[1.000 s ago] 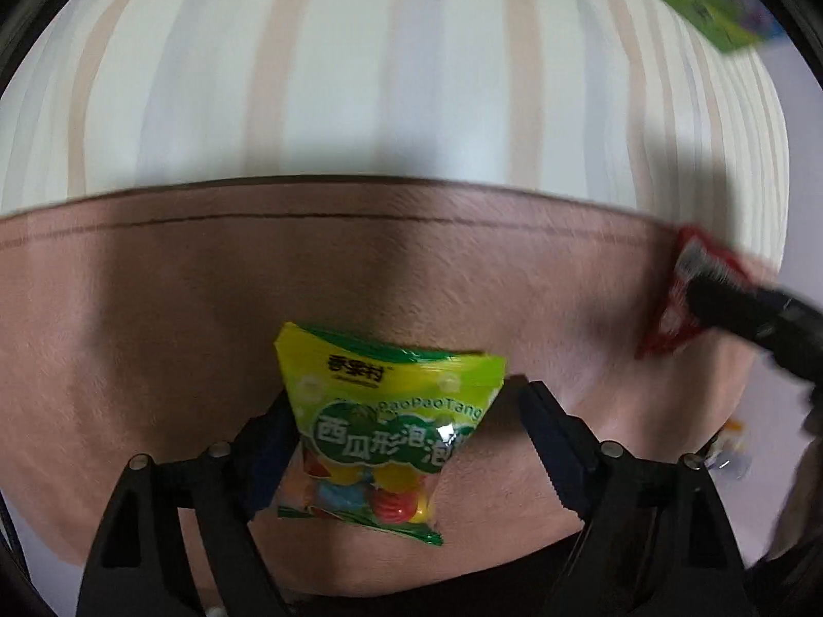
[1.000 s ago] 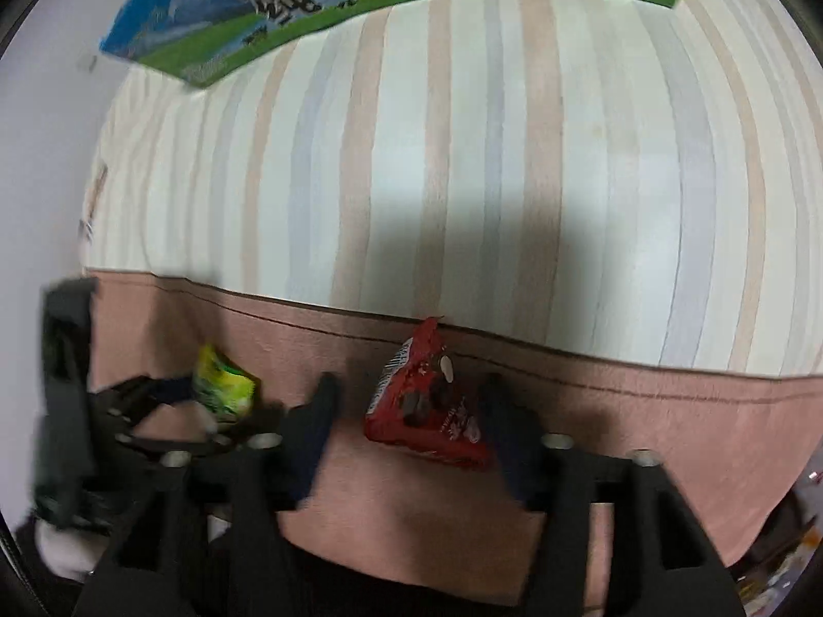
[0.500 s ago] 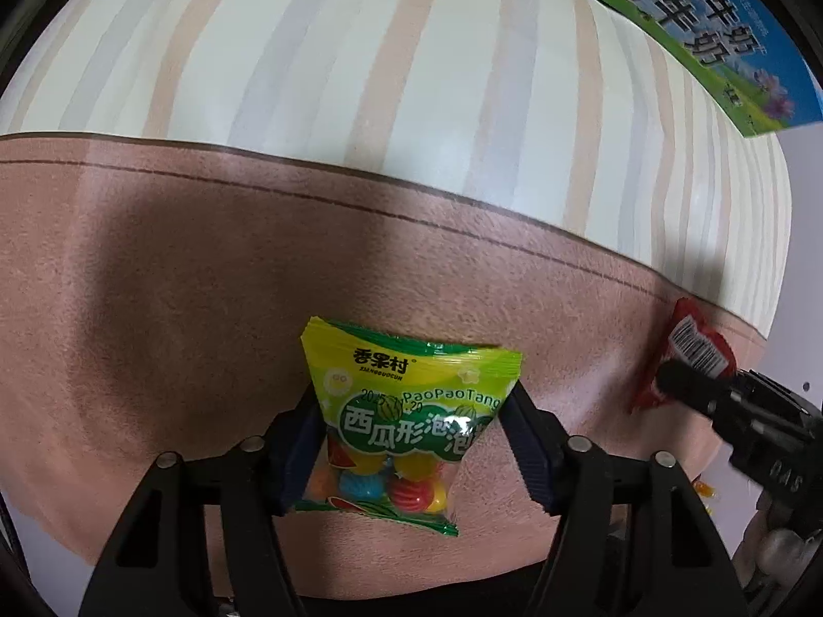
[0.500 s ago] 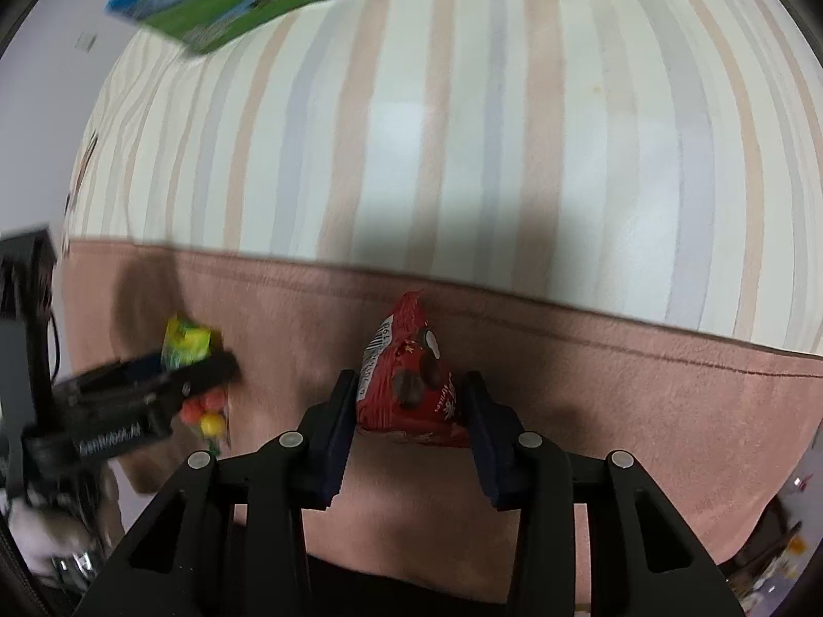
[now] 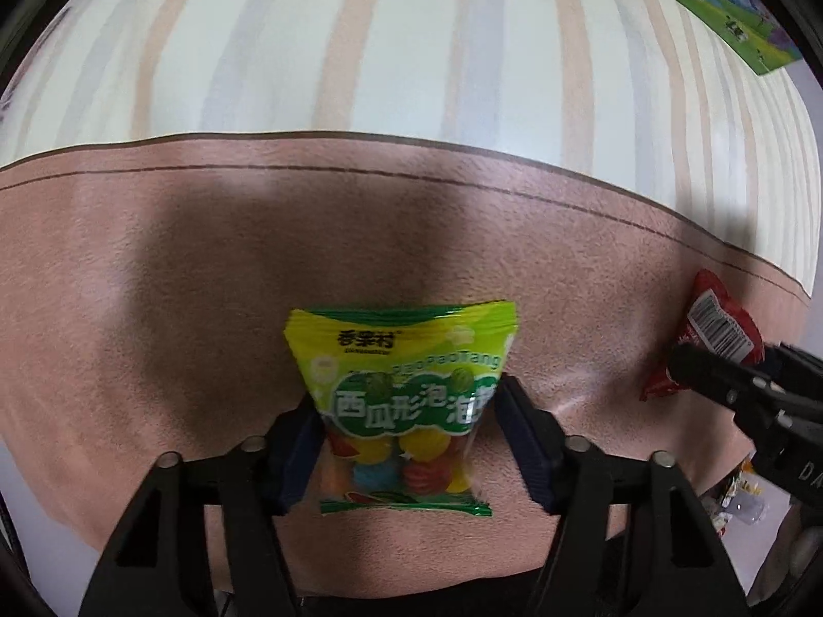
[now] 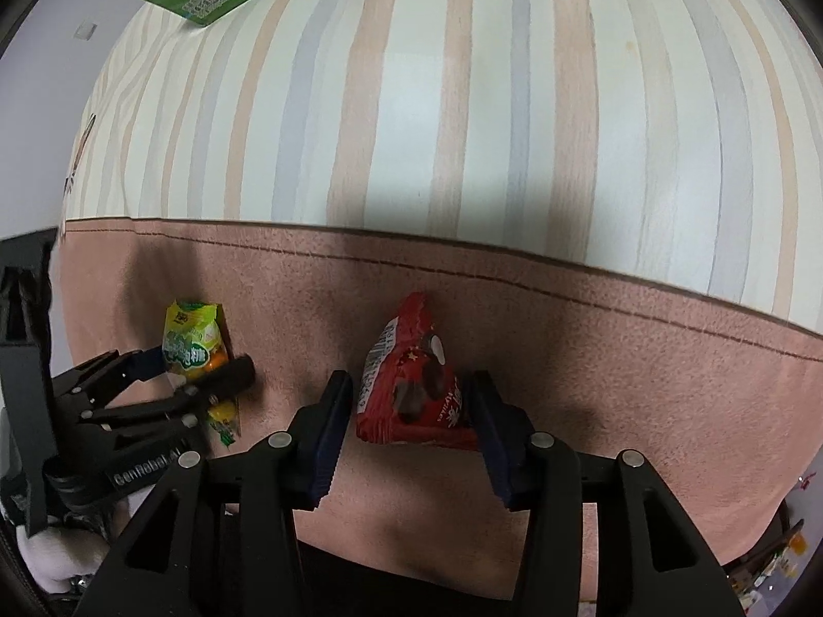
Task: Organize snacks
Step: 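Grasp the green watermelon candy bag with the left tool while the right tool grasps the red triangle packet, then carry both packets into the box and open both tools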
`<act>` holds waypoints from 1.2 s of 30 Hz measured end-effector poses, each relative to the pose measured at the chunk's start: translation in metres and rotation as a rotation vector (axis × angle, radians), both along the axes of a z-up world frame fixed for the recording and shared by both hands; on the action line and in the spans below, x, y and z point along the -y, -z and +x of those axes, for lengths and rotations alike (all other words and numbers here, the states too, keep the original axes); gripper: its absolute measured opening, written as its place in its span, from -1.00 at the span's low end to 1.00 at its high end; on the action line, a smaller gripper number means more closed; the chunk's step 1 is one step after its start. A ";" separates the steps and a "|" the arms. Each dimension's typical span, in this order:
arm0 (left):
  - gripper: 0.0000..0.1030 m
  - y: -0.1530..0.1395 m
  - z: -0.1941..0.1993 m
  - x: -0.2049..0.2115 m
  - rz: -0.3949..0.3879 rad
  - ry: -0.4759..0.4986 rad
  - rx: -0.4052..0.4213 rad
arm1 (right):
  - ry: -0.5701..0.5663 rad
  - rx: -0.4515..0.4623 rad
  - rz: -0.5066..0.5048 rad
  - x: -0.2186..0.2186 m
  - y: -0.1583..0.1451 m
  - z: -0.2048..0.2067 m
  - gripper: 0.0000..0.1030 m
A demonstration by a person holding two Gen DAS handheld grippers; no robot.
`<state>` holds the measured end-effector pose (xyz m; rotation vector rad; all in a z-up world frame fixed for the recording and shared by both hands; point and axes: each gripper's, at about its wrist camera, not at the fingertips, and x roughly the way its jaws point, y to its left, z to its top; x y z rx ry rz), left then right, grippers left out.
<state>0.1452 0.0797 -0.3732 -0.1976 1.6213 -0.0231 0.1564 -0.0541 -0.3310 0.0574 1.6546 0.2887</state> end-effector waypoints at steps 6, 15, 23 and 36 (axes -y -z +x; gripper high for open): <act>-0.03 -0.021 0.013 -0.018 -0.010 0.003 0.028 | -0.003 0.043 0.008 0.002 -0.011 -0.010 -0.19; -0.03 -0.112 0.028 -0.006 -0.055 0.059 0.198 | 0.016 0.163 0.099 0.019 -0.080 0.006 -0.19; -0.03 -0.214 0.086 -0.008 -0.138 0.104 0.366 | 0.041 0.313 0.168 0.039 -0.174 0.059 -0.19; -0.03 -0.236 0.266 0.014 -0.100 0.155 0.425 | 0.099 0.463 0.107 0.042 -0.244 0.214 -0.19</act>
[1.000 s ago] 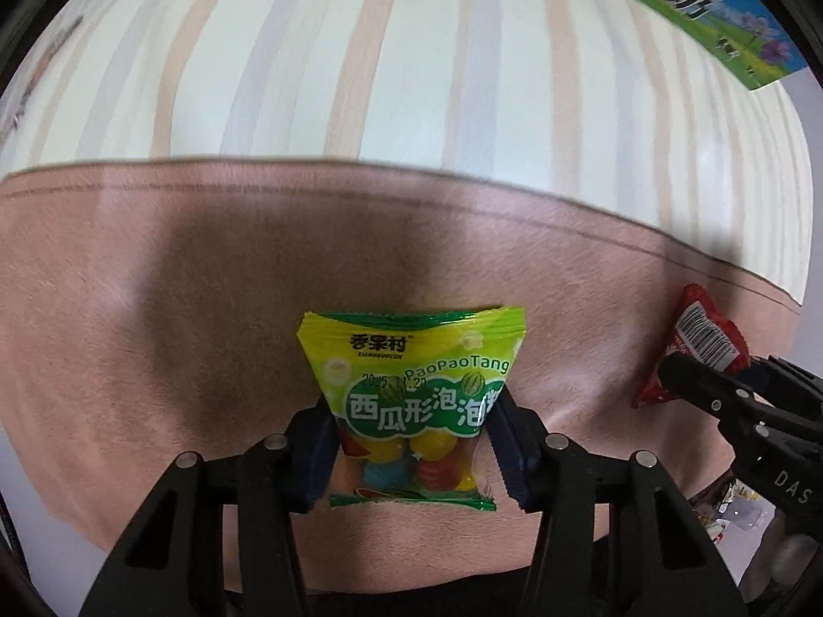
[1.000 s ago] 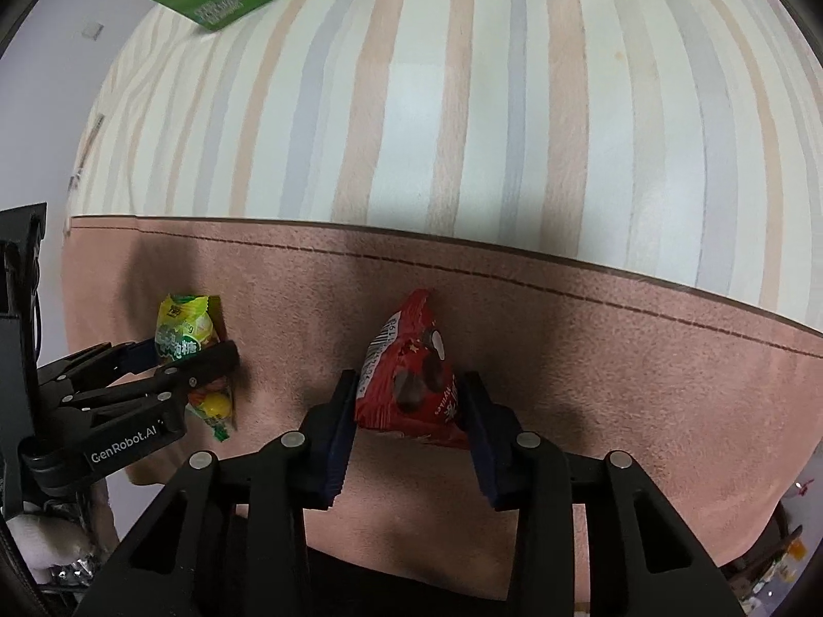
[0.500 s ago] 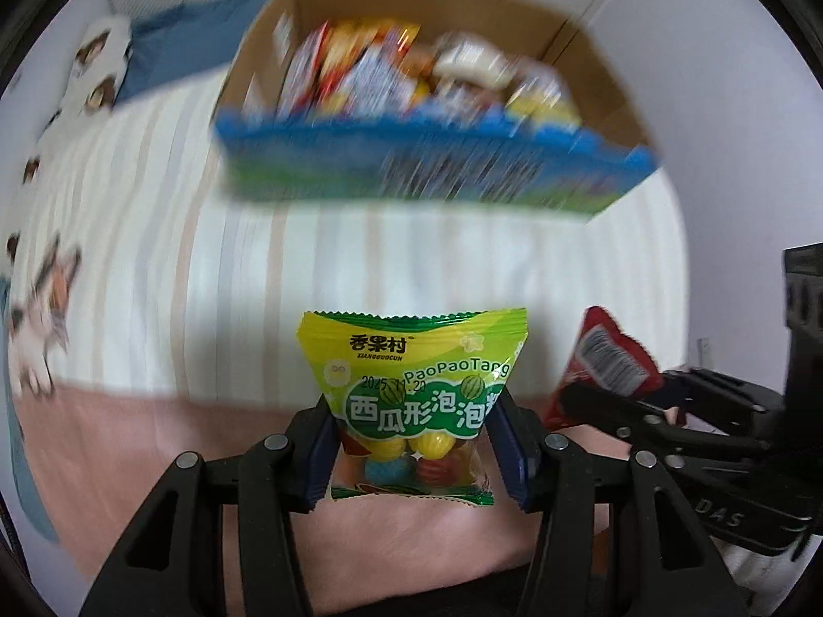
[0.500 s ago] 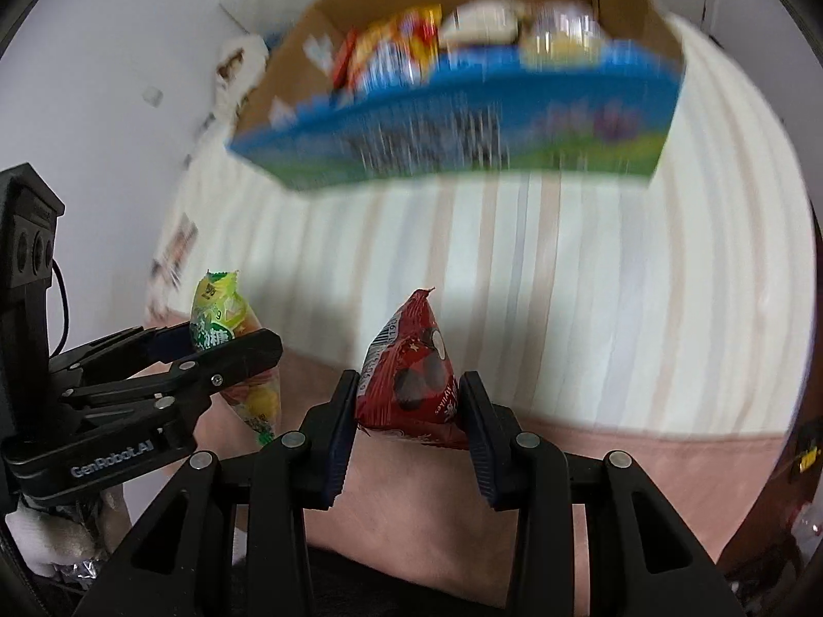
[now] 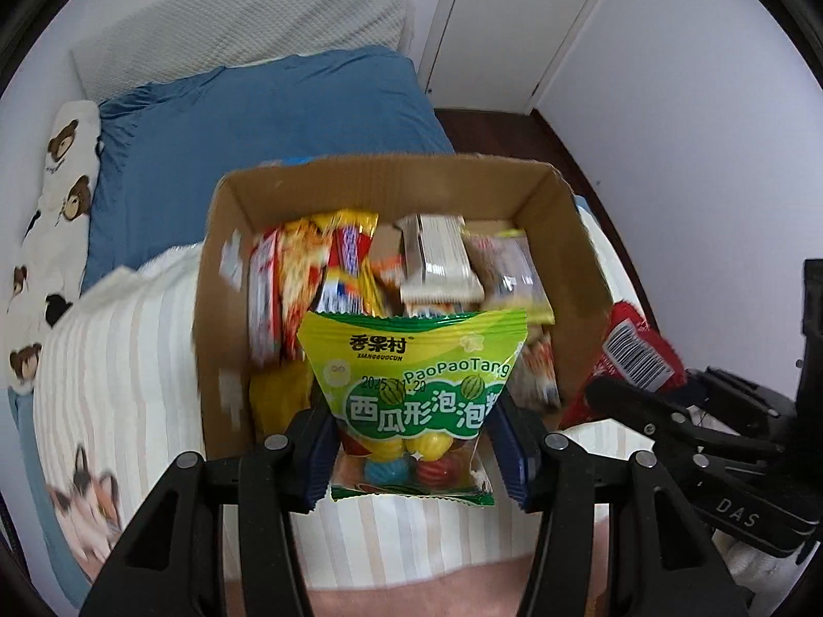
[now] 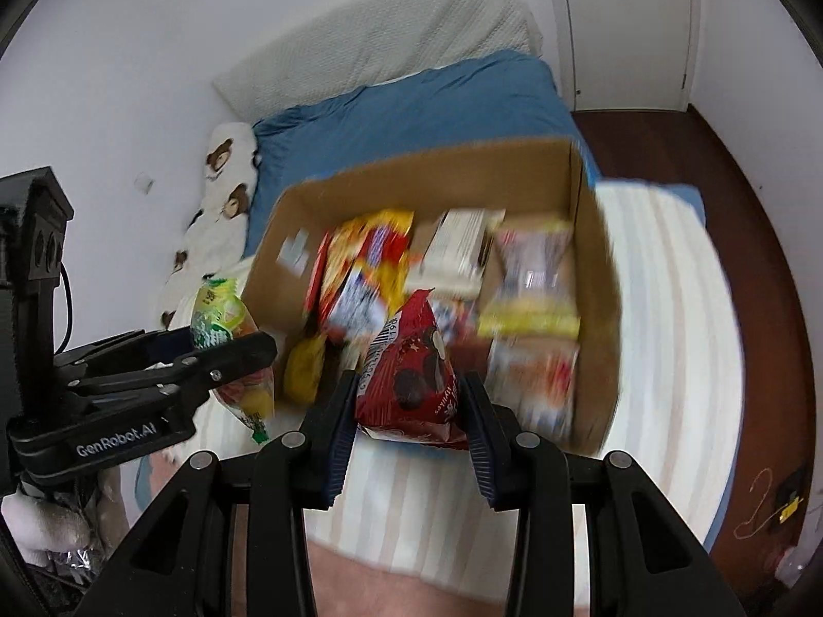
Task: Organize snacks
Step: 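Carry both packets into the box and open both tools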
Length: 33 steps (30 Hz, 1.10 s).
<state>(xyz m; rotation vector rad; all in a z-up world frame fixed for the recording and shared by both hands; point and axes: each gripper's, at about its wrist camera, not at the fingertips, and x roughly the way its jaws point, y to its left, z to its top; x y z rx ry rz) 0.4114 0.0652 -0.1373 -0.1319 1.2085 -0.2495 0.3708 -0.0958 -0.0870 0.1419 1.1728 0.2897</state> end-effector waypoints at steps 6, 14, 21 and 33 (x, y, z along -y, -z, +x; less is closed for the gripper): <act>-0.03 0.027 0.074 -0.003 0.002 -0.007 -0.091 | 0.038 -0.019 -0.064 0.000 0.013 0.076 -0.19; -0.03 0.065 0.138 0.002 -0.003 0.003 -0.173 | 0.082 -0.077 -0.121 0.010 0.056 0.151 -0.12; 0.76 0.085 0.155 -0.002 -0.002 -0.022 -0.196 | 0.112 -0.115 -0.143 0.025 0.074 0.166 0.76; 0.80 0.064 0.127 -0.008 0.069 -0.042 -0.114 | 0.074 -0.124 -0.214 0.016 0.078 0.136 0.88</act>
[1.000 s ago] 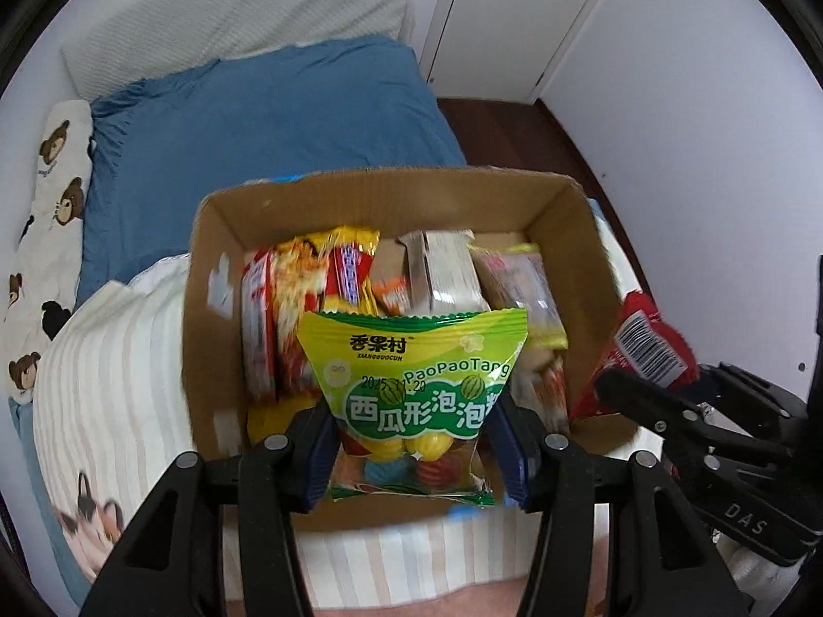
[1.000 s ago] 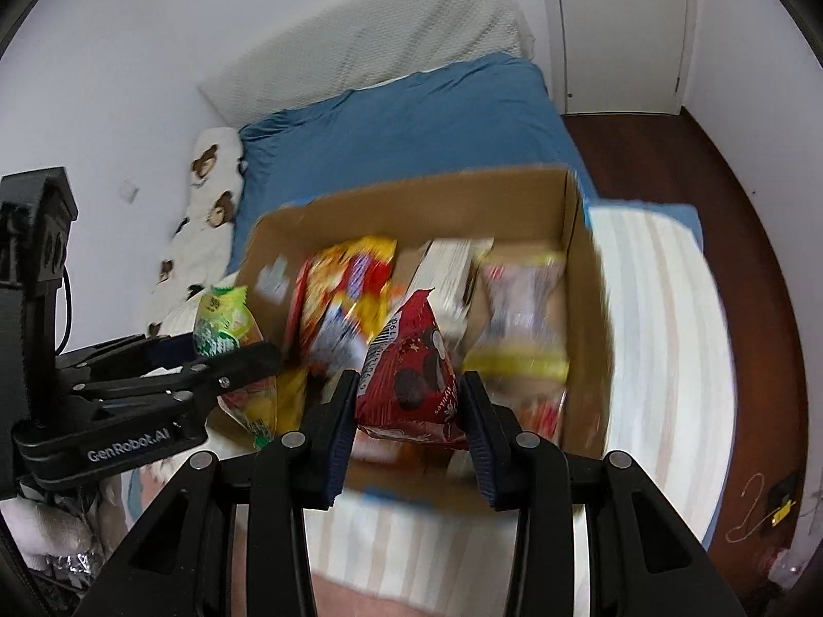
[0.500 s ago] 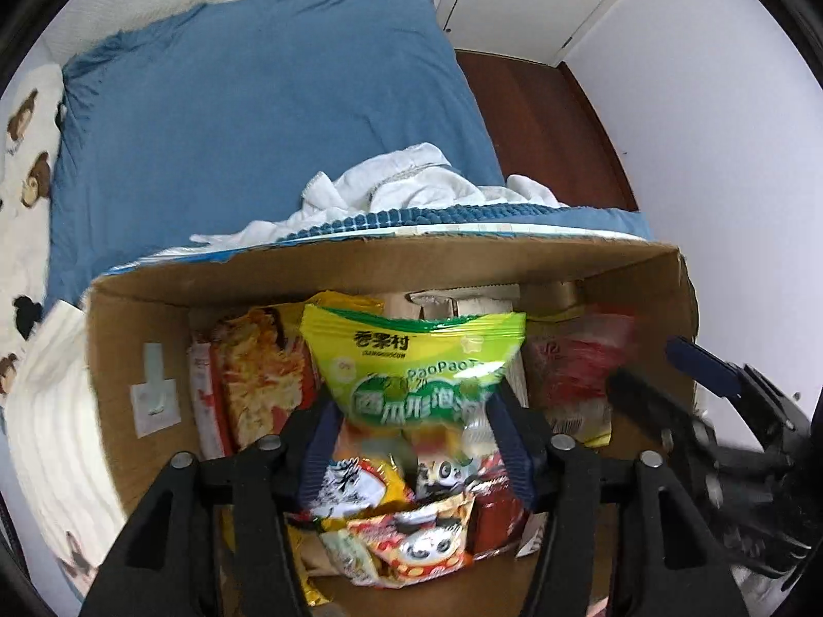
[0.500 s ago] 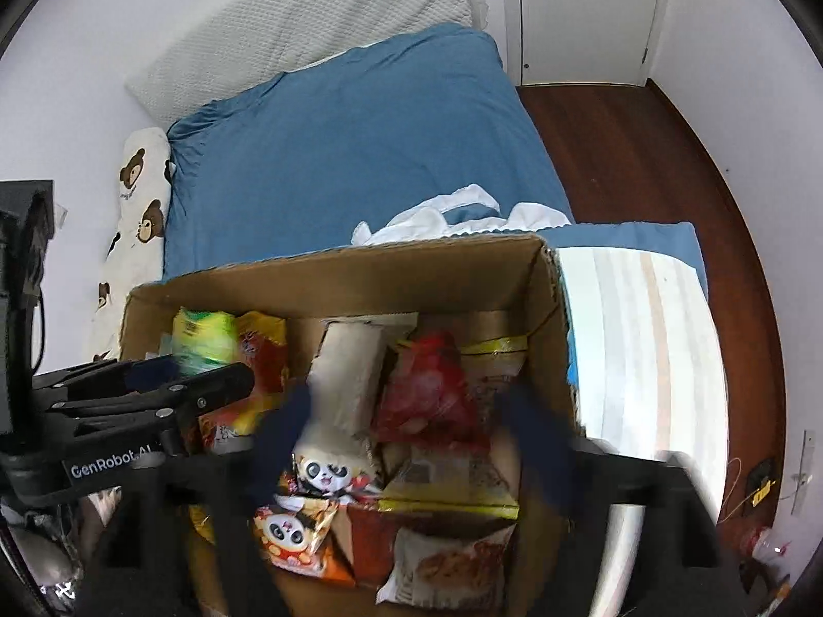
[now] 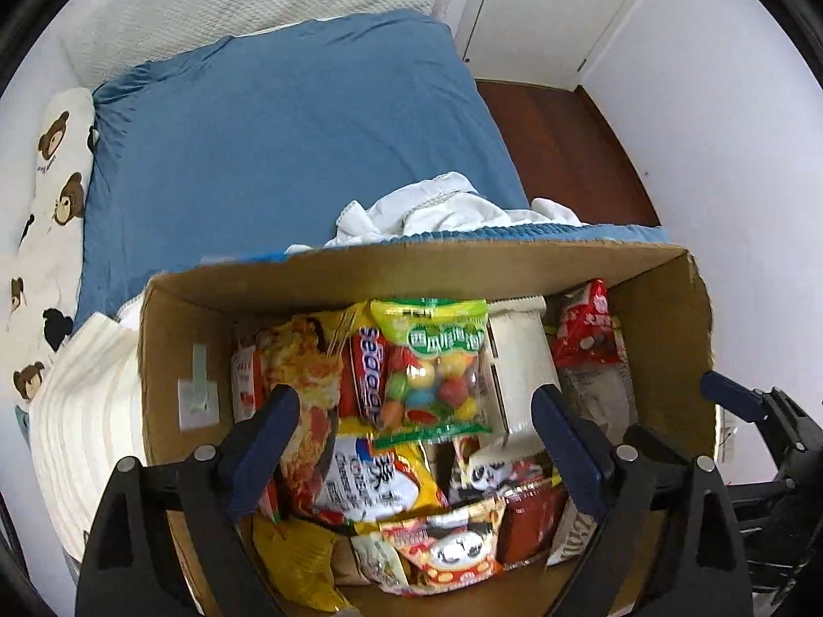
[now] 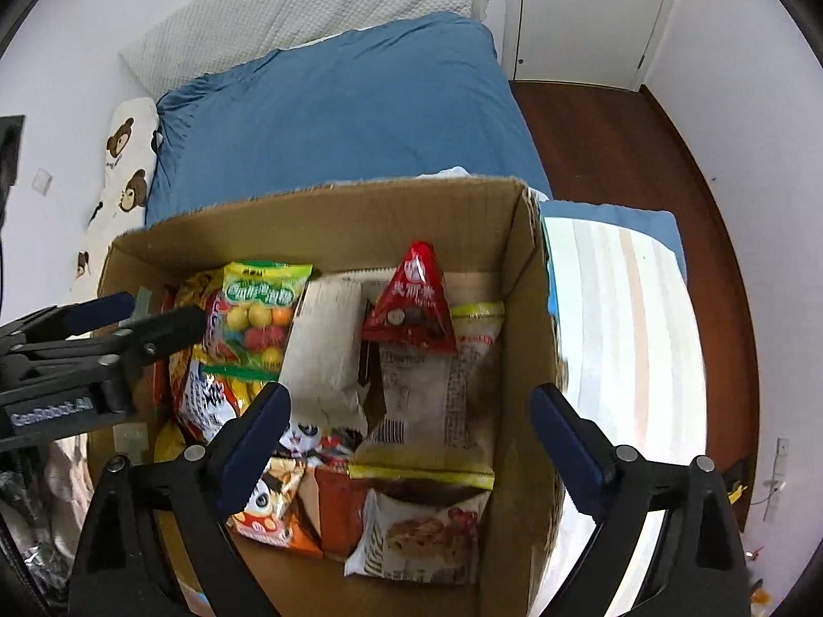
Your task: Organize snacks
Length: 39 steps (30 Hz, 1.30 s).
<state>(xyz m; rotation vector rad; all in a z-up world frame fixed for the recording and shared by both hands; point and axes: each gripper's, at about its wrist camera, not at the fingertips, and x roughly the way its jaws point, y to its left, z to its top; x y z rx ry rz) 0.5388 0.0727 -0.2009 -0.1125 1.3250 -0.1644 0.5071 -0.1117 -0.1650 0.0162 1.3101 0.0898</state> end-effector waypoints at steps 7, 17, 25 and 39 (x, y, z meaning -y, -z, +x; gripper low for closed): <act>0.80 -0.010 -0.034 -0.011 0.007 -0.026 0.021 | -0.004 -0.002 0.003 -0.004 -0.003 -0.024 0.88; 0.80 -0.045 -0.089 -0.024 0.016 -0.080 0.133 | -0.022 0.085 0.004 -0.010 -0.038 -0.071 0.90; 0.80 -0.089 -0.167 -0.027 0.073 -0.112 0.302 | -0.033 0.238 -0.024 -0.010 -0.079 -0.139 0.95; 0.80 -0.152 -0.300 -0.022 0.119 -0.130 0.499 | -0.017 0.469 0.026 0.004 -0.173 -0.279 0.97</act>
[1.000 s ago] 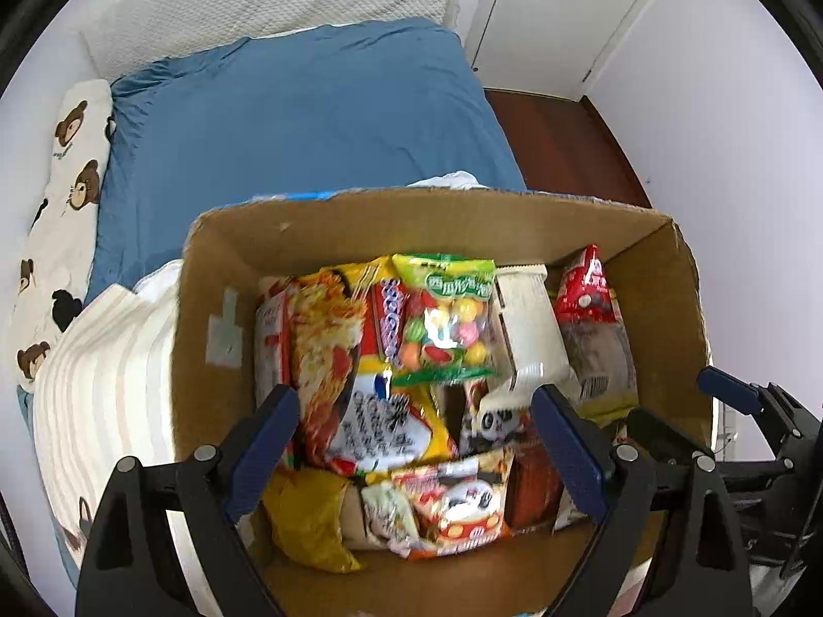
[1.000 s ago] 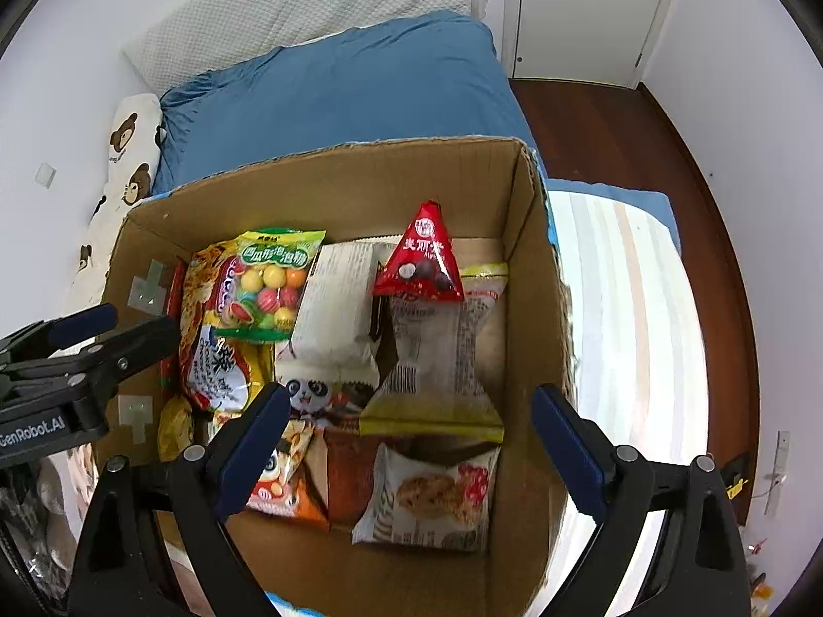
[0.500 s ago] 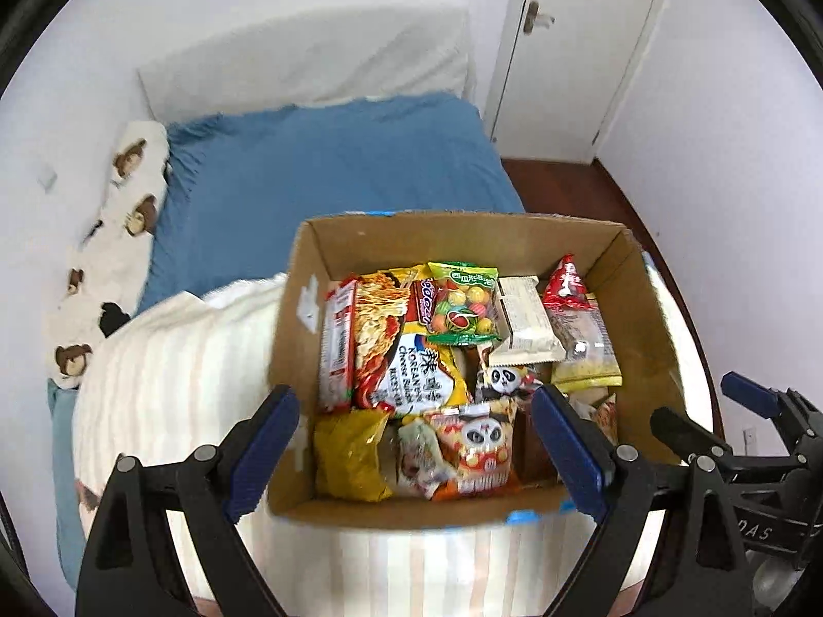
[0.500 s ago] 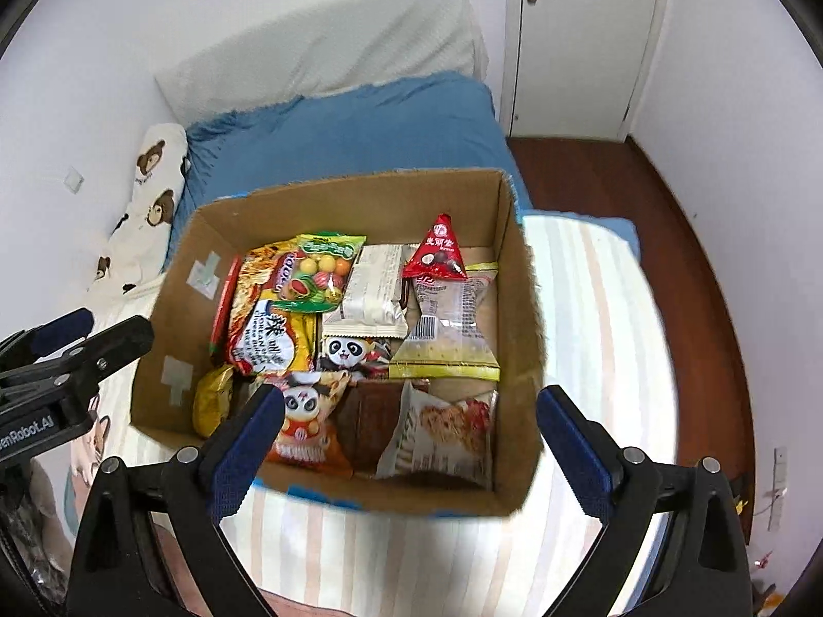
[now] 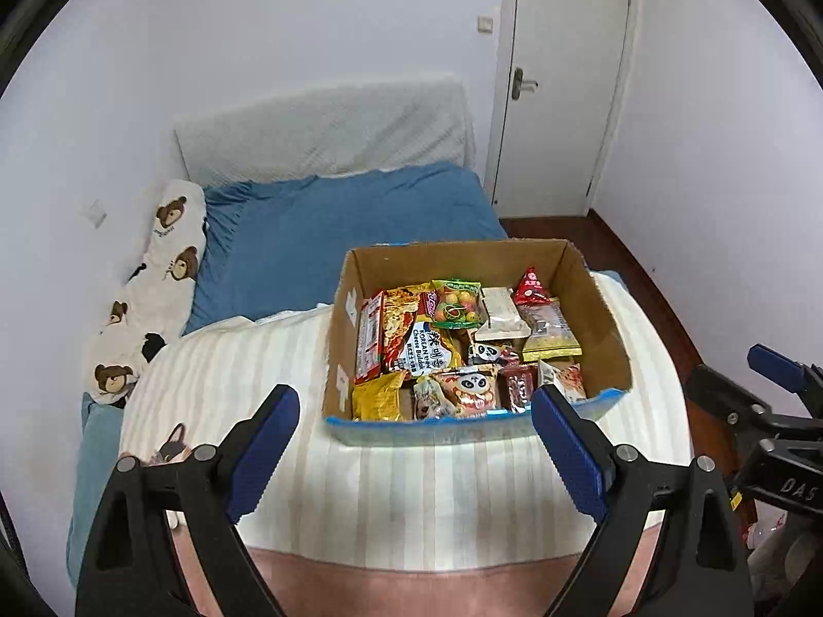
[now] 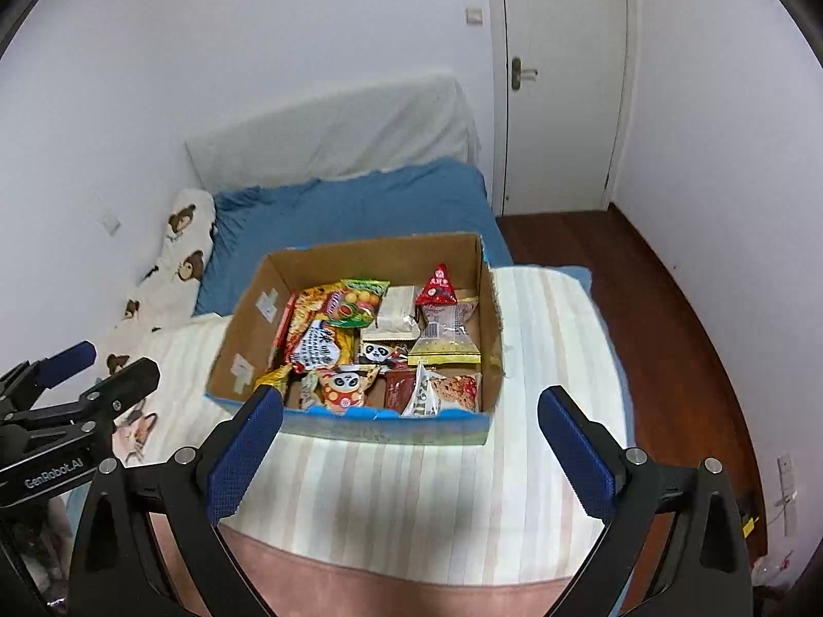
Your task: Organize snacks
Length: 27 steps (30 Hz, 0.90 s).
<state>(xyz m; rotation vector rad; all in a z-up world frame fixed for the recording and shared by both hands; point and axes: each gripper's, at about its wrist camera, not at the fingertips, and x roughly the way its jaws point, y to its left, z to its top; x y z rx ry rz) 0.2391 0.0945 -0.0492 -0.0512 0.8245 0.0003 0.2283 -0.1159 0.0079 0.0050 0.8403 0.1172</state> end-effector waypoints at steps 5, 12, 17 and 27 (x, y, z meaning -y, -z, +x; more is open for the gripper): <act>0.80 -0.019 -0.045 -0.002 -0.002 -0.018 0.051 | -0.009 0.056 0.009 0.000 -0.026 -0.047 0.97; 0.80 -0.036 -0.089 -0.002 -0.005 -0.020 0.082 | -0.016 0.125 -0.018 -0.005 -0.053 -0.105 0.98; 0.80 -0.043 -0.114 0.001 -0.006 -0.021 0.091 | -0.029 0.151 -0.013 -0.008 -0.067 -0.134 0.99; 0.80 -0.050 -0.133 0.003 -0.010 -0.033 0.107 | -0.033 0.158 -0.027 -0.006 -0.074 -0.153 0.99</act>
